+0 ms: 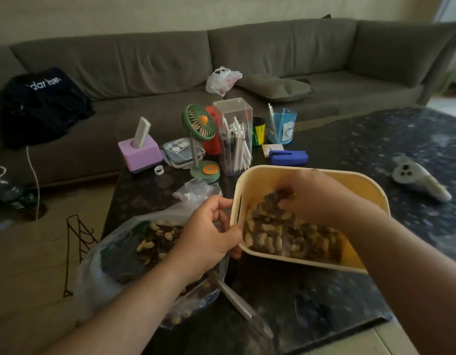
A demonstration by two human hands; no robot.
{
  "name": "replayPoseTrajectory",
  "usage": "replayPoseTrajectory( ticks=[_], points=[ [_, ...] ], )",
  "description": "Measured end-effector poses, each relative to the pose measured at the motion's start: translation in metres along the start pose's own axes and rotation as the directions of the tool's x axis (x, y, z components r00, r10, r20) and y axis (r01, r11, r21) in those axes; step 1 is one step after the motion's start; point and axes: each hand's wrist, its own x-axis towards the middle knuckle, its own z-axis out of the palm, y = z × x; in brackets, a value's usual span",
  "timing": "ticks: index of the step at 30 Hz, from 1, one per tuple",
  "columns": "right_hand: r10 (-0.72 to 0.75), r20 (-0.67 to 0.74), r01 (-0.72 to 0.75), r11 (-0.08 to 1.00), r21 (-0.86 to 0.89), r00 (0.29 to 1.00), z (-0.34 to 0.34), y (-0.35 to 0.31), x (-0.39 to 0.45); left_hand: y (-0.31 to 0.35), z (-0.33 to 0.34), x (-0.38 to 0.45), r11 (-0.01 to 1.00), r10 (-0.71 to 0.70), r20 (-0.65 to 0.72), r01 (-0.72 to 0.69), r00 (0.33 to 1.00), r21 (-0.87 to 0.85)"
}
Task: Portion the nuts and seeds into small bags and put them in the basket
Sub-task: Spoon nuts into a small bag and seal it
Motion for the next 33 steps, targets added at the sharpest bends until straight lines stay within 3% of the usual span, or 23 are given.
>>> replayPoseTrajectory(
  ticks=[7,16,18,21,24,27,31,33],
  points=[
    [-0.058,0.013,0.059,0.994,-0.087,0.998,0.033,-0.011,0.006,-0.006,0.000,-0.007,1.000,0.026,0.009,-0.026,1.000,-0.009],
    [-0.048,-0.253,0.010,0.988,-0.151,0.966,0.040,-0.022,-0.002,-0.009,-0.001,-0.010,0.998,0.062,0.018,-0.062,0.998,-0.024],
    [-0.105,-0.297,0.059,0.985,-0.159,0.949,0.038,-0.026,-0.008,-0.008,-0.001,-0.009,0.998,0.063,0.023,-0.062,0.998,-0.031],
    [-0.227,-0.134,0.191,0.952,-0.239,0.964,0.043,-0.031,-0.009,-0.009,-0.001,-0.009,0.997,0.066,0.024,-0.065,0.998,-0.029],
    [-0.143,0.089,0.164,0.938,-0.305,0.986,0.052,-0.028,-0.004,-0.009,0.000,-0.009,0.998,0.064,0.027,-0.064,0.998,-0.016],
    [-0.117,0.083,0.136,0.950,-0.280,0.990,0.052,-0.022,0.000,-0.009,-0.001,-0.009,0.998,0.056,0.030,-0.055,0.998,-0.023],
    [-0.207,-0.029,0.195,0.953,-0.231,0.978,0.051,-0.022,0.001,-0.008,0.000,-0.010,0.999,0.045,0.027,-0.044,0.999,-0.031],
    [-0.233,0.014,0.229,0.941,-0.251,0.972,0.054,-0.020,0.004,-0.006,0.003,-0.009,0.998,0.035,0.017,-0.034,0.999,-0.048]
  ],
)
